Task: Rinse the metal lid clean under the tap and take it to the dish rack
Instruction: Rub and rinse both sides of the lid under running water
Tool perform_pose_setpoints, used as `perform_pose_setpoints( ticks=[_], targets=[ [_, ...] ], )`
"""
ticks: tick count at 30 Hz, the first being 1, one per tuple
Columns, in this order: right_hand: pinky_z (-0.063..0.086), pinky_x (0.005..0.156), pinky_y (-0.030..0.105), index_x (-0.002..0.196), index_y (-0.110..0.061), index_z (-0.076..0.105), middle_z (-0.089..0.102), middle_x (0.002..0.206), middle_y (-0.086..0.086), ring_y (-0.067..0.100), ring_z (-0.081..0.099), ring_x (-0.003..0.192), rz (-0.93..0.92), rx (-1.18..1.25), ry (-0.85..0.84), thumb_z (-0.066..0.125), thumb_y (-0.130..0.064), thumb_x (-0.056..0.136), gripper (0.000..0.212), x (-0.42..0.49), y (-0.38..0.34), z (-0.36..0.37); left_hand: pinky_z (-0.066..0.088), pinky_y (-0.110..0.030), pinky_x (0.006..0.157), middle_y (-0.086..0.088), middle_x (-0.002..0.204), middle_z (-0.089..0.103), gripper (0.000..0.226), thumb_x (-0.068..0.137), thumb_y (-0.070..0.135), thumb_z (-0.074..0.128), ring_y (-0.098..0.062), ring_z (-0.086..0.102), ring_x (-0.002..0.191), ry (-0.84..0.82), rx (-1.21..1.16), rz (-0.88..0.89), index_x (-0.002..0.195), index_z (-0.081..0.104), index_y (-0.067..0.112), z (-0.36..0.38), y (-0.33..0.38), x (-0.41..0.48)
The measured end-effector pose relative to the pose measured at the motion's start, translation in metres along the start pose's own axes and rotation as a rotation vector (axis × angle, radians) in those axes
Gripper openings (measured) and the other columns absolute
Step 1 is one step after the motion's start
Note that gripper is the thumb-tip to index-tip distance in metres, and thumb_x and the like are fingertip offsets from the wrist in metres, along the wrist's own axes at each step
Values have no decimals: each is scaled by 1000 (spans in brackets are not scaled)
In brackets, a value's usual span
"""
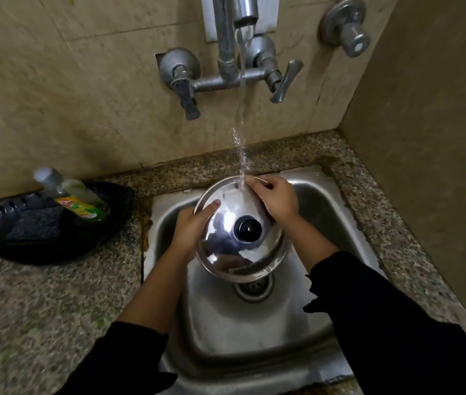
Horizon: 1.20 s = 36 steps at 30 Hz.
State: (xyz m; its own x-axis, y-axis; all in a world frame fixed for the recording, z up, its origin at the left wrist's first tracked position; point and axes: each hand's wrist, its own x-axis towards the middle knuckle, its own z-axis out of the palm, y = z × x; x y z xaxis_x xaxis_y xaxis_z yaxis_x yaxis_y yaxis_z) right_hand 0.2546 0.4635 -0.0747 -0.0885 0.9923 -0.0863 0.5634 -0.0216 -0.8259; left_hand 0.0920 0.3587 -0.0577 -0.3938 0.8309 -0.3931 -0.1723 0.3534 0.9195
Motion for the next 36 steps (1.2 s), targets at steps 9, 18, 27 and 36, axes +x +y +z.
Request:
perform_pose_setpoints(
  ticks=[9, 18, 27, 36],
  targets=[
    [43, 64, 31, 87, -22, 60, 66, 84, 3, 25, 63, 82, -187, -202, 124, 46, -66, 86, 47, -5, -9, -1, 53, -22, 60, -3, 73, 72, 22, 91, 27, 61, -11, 68, 63, 55, -66, 29, 83, 71, 10, 13, 9, -5],
    [50, 65, 35, 87, -17, 66, 69, 81, 3, 22, 63, 75, -546, -352, -292, 54, -66, 79, 51, 3, -30, 7, 51, -46, 93, -20, 105, 72, 20, 89, 27, 62, -36, 68, 100, -175, 31, 34, 98, 73, 13, 1, 3, -4],
    [42, 61, 33, 74, -20, 68, 64, 67, -5, 12, 57, 64, -258, -63, -114, 66, -56, 79, 36, 15, 3, -9, 55, -41, 85, -13, 93, 75, 21, 92, 25, 59, -29, 70, 89, -79, -62, 33, 95, 74, 9, -3, -7, -7],
    [49, 72, 34, 101, -25, 69, 70, 93, 0, 17, 63, 83, -579, -217, -342, 63, -56, 81, 37, 0, -30, 1, 52, -20, 62, -2, 74, 72, 30, 96, 30, 50, -6, 67, 65, -21, 68, 129, 85, 69, 10, 7, 0, -16]
  ],
)
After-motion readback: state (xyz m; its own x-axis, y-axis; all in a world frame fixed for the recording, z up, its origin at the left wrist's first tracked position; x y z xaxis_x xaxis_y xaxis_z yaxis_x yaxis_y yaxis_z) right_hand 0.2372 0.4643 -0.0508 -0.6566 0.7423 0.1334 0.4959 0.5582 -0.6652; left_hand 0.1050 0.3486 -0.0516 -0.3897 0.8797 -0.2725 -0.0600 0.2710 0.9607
